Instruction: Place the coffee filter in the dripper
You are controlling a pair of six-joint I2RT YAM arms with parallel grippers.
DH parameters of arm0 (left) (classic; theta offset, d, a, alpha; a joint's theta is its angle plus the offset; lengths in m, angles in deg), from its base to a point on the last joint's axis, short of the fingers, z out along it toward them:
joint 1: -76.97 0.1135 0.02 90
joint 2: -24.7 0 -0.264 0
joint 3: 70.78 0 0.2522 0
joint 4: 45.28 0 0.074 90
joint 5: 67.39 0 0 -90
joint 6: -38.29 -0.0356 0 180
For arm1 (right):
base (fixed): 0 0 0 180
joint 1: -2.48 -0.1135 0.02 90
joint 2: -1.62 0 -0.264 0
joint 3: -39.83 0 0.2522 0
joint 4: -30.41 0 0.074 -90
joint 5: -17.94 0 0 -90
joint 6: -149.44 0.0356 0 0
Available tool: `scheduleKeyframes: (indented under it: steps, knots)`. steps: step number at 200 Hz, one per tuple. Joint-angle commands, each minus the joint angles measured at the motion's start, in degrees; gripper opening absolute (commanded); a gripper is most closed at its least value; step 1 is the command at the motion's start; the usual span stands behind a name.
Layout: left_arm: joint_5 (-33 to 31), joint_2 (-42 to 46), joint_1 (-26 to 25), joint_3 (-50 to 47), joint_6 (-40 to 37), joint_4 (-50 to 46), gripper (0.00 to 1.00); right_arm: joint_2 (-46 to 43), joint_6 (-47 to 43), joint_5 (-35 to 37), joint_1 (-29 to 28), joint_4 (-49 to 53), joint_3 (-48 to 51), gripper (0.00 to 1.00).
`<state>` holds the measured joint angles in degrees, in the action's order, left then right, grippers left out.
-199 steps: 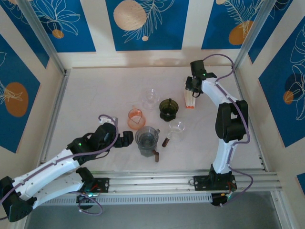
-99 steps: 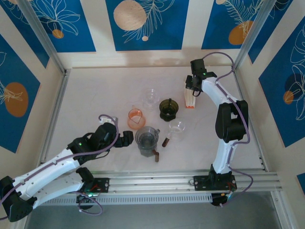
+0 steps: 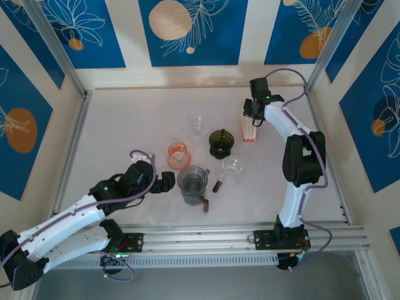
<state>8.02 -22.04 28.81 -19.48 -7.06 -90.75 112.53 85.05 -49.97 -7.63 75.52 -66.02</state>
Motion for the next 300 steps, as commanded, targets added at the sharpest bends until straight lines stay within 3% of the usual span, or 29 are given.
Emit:
scheduleKeyframes:
  steps: [1,110,180,300]
  knots:
    - [0.4,-0.2,0.6,-0.6,0.0,1.1,1.0,1.2,-0.5,-0.1,0.2,0.7,-0.9,0.18]
    - [1.1,-1.0,1.1,-0.8,0.0,1.8,1.0,2.1,-0.6,-0.1,0.2,0.7,-0.9,0.18]
    - [1.9,-1.8,1.3,-0.9,0.3,2.3,1.0,-0.4,-1.4,1.9,-0.1,0.3,-0.4,0.0]
    - [2.6,-1.2,1.5,0.0,0.7,1.9,1.0,-9.2,-2.0,1.9,-0.1,0.0,5.0,0.0]
